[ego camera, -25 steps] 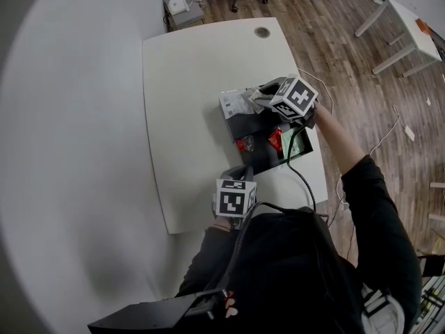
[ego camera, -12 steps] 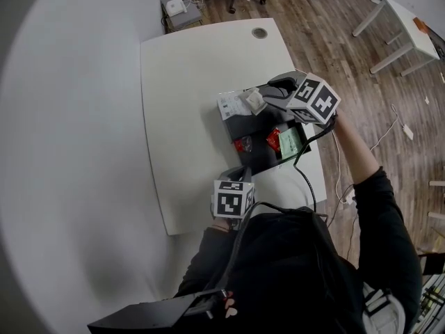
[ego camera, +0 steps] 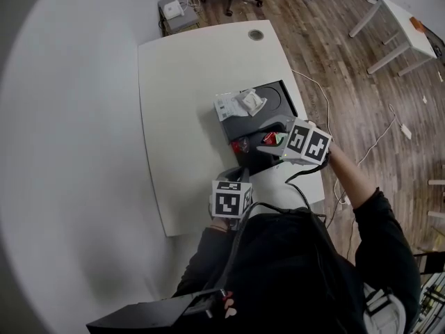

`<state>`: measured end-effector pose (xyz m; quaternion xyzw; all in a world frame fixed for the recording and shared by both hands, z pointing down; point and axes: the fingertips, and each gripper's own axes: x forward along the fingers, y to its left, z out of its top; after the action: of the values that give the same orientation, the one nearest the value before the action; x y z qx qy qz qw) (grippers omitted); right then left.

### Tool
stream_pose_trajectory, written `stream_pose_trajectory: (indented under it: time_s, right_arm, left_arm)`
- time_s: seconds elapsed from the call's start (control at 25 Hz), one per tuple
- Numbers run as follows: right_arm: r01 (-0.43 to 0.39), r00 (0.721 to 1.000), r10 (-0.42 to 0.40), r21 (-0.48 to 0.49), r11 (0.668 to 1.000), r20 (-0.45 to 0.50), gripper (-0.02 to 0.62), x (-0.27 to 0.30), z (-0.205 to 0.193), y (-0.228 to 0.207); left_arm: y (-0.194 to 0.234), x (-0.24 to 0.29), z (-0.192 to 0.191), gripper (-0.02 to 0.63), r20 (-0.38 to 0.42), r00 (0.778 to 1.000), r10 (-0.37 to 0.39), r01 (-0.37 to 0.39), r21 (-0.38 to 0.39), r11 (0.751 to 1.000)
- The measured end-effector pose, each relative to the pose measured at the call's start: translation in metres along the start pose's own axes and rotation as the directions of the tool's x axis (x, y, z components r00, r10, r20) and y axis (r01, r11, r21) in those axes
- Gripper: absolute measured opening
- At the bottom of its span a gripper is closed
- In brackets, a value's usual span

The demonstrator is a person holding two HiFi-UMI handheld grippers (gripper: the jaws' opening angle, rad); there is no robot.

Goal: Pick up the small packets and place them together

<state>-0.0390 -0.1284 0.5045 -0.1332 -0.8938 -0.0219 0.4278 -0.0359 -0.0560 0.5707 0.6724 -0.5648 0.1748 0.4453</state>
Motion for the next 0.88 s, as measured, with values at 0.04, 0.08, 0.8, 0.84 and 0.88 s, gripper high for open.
stream_pose_trajectory:
  time_s: [0.04,0.08,0.8,0.84,0.88]
  right_arm:
    - [-0.025,1.000,0.025,-0.002,1.000,-0.014,0.156,0.007,-0.004,0.008]
    - [-0.048,0.999,0.048,-0.004,0.999,-0.026,0.158,0.015,-0.007,0.014]
    - [-0.144,0.957,0.078,-0.223,0.964,-0.280,0.155,0.091,-0.052,0.022]
    - [-0.147,0.954,0.077,-0.228,0.963,-0.288,0.155,0.093,-0.054,0.023]
    - [-0.149,0.952,0.075,-0.234,0.961,-0.297,0.155,0.095,-0.056,0.024]
  left_arm:
    - [0.000,0.000,0.000,0.000,0.001,1.000,0.000,0.000,-0.002,1.000]
    - [0.001,0.000,0.000,0.000,0.002,1.000,0.000,0.000,-0.005,1.000]
    - [0.004,0.003,0.003,0.000,0.026,0.999,-0.036,0.038,-0.063,0.997]
    - [0.004,0.003,0.003,0.000,0.026,0.999,-0.037,0.039,-0.065,0.997]
    - [0.003,0.002,0.003,0.000,0.027,0.999,-0.038,0.040,-0.065,0.997]
